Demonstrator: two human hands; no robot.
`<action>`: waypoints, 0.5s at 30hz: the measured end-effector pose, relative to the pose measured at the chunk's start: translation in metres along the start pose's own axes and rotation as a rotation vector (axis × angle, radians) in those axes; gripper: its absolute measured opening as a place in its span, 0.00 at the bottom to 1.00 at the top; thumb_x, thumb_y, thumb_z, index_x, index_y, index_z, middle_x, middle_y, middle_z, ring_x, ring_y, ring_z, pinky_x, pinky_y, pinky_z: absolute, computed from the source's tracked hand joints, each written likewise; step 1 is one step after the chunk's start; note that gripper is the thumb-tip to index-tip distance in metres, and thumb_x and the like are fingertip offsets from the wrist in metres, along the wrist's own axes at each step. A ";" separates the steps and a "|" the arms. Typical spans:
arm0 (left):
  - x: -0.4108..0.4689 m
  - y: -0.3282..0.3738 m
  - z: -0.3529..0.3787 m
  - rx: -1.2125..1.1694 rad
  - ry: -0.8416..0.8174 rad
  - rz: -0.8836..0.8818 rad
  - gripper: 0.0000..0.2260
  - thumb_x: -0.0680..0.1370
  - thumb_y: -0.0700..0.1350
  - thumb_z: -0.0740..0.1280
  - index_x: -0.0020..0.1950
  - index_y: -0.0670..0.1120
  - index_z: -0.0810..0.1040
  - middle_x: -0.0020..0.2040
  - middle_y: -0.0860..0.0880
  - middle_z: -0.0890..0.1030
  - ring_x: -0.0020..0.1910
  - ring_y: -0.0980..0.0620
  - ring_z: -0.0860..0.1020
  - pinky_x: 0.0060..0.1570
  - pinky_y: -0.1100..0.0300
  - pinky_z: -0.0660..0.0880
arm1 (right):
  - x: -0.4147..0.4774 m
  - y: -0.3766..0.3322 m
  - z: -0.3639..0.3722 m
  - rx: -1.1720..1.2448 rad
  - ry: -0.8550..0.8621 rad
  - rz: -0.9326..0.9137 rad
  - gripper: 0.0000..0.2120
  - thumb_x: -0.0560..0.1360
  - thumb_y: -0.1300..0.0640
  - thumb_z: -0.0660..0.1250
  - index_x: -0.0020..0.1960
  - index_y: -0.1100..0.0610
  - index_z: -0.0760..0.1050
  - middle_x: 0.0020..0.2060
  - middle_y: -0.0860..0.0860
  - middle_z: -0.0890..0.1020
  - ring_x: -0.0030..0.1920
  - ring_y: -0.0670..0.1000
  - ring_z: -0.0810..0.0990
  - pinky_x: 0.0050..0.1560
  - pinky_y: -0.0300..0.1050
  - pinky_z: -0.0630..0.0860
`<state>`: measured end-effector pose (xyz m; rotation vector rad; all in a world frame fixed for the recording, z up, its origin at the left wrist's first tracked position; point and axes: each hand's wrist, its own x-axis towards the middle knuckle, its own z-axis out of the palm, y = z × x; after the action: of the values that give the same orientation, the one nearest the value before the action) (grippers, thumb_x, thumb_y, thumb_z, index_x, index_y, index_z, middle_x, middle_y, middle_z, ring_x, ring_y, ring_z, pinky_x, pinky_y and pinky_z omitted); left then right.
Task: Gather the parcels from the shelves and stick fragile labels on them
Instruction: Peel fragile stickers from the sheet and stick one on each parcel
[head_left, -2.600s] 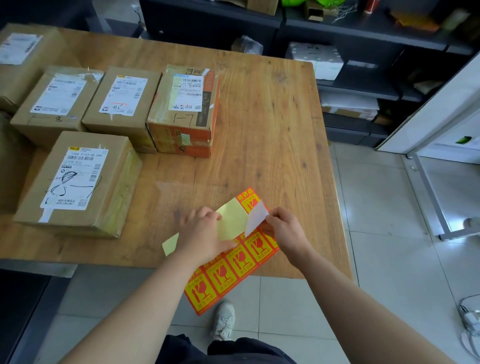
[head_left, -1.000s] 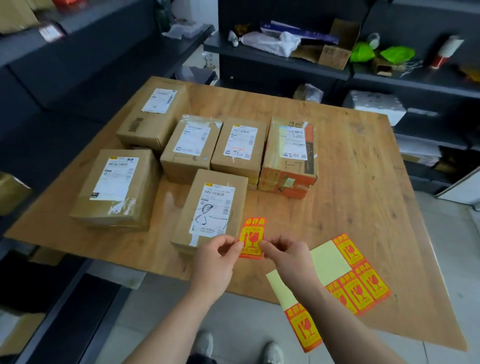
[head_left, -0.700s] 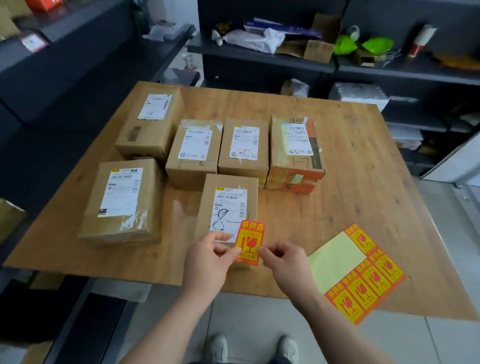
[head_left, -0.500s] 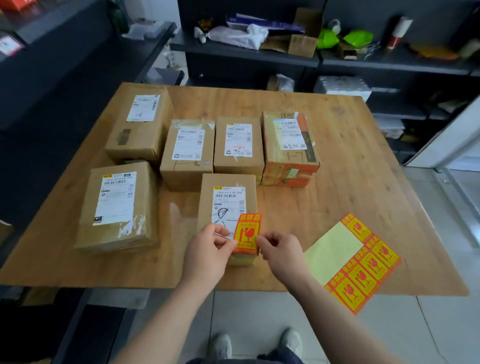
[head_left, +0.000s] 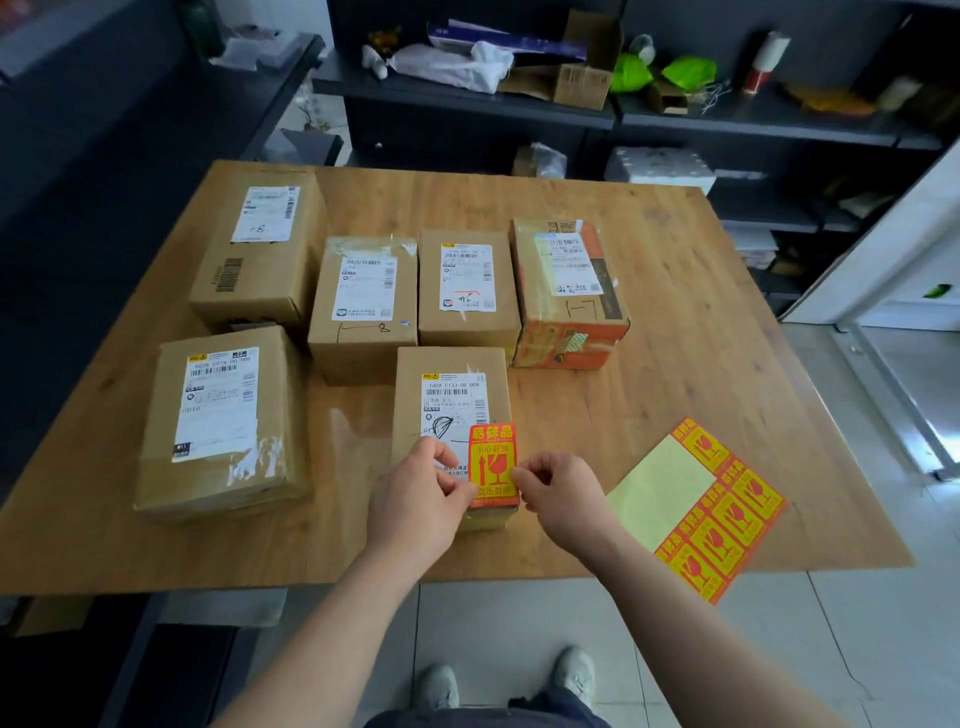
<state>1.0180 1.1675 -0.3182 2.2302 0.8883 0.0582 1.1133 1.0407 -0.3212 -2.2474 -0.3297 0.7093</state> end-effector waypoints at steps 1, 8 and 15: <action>0.000 0.000 -0.001 -0.003 -0.004 -0.002 0.12 0.73 0.53 0.71 0.48 0.54 0.68 0.45 0.57 0.82 0.46 0.56 0.79 0.32 0.63 0.73 | -0.001 0.001 0.000 0.002 0.000 -0.001 0.10 0.78 0.53 0.63 0.44 0.57 0.79 0.35 0.48 0.81 0.35 0.45 0.77 0.37 0.40 0.75; 0.001 0.000 0.002 -0.007 0.018 -0.004 0.14 0.72 0.52 0.72 0.47 0.54 0.68 0.36 0.58 0.80 0.42 0.58 0.78 0.38 0.58 0.77 | -0.003 0.001 0.001 0.022 -0.002 0.006 0.10 0.78 0.53 0.64 0.43 0.57 0.79 0.35 0.49 0.81 0.36 0.47 0.78 0.37 0.41 0.75; -0.001 0.001 0.000 -0.008 0.012 -0.005 0.14 0.72 0.51 0.73 0.48 0.53 0.68 0.37 0.58 0.80 0.40 0.59 0.78 0.34 0.63 0.74 | -0.003 0.000 0.001 0.016 0.010 0.016 0.08 0.78 0.53 0.65 0.45 0.57 0.78 0.34 0.48 0.80 0.34 0.45 0.76 0.31 0.34 0.69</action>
<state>1.0180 1.1667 -0.3172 2.2226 0.8982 0.0722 1.1103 1.0400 -0.3204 -2.2403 -0.3009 0.7068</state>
